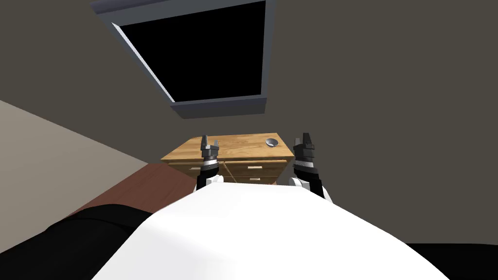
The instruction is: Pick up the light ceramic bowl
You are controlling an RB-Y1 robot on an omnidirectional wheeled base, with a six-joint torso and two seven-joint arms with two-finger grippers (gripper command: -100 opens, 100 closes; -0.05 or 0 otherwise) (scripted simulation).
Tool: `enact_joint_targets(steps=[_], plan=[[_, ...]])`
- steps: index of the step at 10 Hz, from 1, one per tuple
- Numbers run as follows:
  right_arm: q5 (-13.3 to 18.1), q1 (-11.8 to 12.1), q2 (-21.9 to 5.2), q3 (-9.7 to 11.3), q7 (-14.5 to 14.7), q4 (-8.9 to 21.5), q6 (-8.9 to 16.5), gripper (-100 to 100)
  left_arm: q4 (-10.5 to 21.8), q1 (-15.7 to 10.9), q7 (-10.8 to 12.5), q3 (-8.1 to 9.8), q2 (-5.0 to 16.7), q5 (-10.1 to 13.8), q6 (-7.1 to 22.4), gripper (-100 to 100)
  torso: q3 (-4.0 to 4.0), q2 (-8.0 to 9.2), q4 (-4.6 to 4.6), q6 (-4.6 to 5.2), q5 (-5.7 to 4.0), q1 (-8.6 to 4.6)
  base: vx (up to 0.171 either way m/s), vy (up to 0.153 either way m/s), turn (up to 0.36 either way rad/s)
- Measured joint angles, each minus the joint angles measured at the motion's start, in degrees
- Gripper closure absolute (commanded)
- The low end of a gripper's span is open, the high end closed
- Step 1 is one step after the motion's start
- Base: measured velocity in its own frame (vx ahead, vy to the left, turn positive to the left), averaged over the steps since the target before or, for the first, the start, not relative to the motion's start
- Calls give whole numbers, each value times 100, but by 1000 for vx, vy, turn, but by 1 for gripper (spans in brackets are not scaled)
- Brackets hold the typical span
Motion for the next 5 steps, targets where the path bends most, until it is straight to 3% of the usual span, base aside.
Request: enact_joint_targets(steps=[5], plan=[[184,48,-811,-302,221,297,-12,-100,0,-1,0,-1,-1,0,0,0,14,25,6,-2,8,37,-65,85,128]])
